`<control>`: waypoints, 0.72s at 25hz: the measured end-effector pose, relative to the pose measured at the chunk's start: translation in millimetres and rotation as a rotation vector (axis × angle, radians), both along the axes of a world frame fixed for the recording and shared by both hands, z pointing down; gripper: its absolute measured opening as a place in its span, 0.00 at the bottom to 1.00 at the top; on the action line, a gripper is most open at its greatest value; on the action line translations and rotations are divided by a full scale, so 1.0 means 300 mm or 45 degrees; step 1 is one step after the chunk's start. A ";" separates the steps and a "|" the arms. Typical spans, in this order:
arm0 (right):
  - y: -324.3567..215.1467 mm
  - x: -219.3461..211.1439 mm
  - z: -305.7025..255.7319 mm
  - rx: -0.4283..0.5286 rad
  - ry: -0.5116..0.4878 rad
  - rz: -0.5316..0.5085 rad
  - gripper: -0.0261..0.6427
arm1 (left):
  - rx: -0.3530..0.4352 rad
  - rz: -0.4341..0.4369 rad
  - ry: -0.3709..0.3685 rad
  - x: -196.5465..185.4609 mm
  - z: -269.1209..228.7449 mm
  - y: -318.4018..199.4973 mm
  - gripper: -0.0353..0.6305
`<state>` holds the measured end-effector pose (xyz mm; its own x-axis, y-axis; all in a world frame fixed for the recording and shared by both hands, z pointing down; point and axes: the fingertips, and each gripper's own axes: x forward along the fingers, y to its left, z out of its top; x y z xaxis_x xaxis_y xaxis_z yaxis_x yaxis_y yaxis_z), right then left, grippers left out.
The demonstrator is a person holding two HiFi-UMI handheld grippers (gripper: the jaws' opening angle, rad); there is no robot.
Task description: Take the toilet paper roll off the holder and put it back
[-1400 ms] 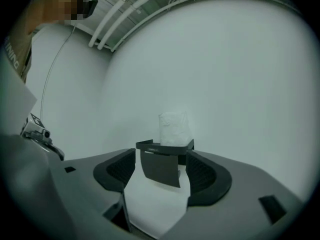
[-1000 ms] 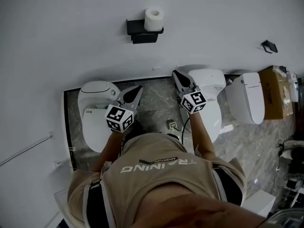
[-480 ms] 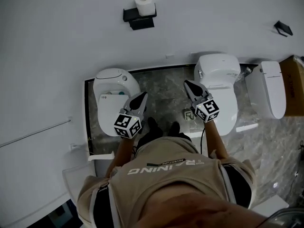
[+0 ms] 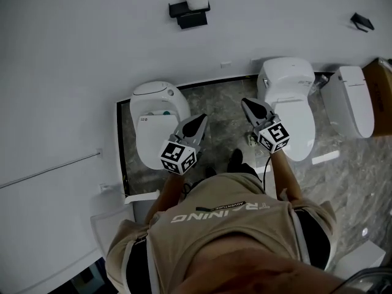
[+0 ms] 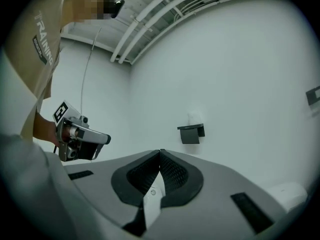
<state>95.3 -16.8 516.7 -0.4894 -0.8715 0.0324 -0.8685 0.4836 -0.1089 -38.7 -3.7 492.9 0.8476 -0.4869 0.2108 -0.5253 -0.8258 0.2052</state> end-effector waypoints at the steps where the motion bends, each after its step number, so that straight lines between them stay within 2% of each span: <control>1: 0.017 -0.038 -0.011 0.006 0.009 0.010 0.06 | -0.002 0.000 0.004 -0.037 0.005 0.012 0.05; 7: 0.173 -0.241 -0.019 -0.014 0.028 0.076 0.06 | -0.031 0.017 0.027 -0.224 0.067 0.092 0.05; 13: 0.283 -0.303 -0.059 -0.002 0.107 0.104 0.06 | 0.005 0.081 0.073 -0.239 0.028 0.163 0.05; 18: 0.334 -0.287 -0.093 0.017 0.084 0.152 0.06 | 0.035 0.073 0.071 -0.245 0.001 0.220 0.05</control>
